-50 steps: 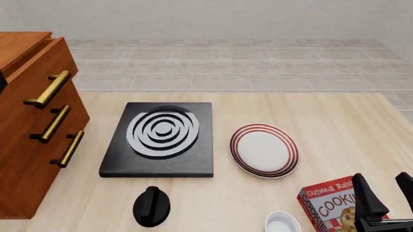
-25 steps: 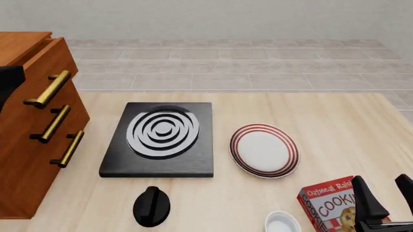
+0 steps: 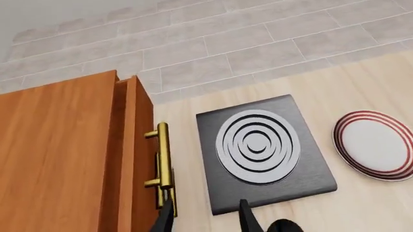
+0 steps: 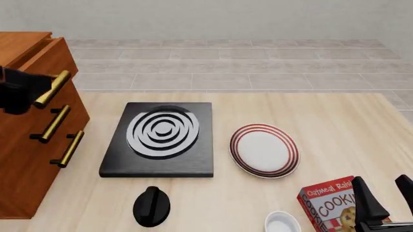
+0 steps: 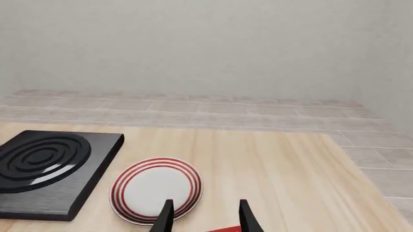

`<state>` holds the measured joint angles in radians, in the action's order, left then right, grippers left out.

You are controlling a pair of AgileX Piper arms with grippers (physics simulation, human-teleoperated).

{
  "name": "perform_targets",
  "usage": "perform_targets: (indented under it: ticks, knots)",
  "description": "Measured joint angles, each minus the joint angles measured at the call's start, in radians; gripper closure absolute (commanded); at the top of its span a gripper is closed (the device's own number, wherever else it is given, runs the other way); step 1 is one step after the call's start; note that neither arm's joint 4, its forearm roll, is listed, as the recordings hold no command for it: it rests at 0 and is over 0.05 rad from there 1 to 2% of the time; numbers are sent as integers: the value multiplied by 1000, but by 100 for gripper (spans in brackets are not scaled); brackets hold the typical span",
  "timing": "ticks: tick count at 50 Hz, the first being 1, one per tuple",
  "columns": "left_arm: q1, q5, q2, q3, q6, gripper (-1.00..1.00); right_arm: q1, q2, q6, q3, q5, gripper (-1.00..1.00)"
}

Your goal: Pick the akita bowl in the top layer of the wooden cabinet and place it on the plate.

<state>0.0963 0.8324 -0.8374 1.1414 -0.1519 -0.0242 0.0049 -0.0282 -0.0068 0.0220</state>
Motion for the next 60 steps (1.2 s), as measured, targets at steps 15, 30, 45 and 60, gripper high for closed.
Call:
perform_targets:
  ticks: [15,30,45,60]
  knots:
    - [-37,48,-83,23,-31,-100,-3,4,2,0,-5,-100]
    - [-93,102,-150,83,-81,-100,-5,7,3,1,-7,-100]
    - [-131,132,-208,130,-102,-100,-6,19,5,1,-19,-100]
    - [-196,142,-252,180,-142,-100,-8,18,8,1,-17,-100]
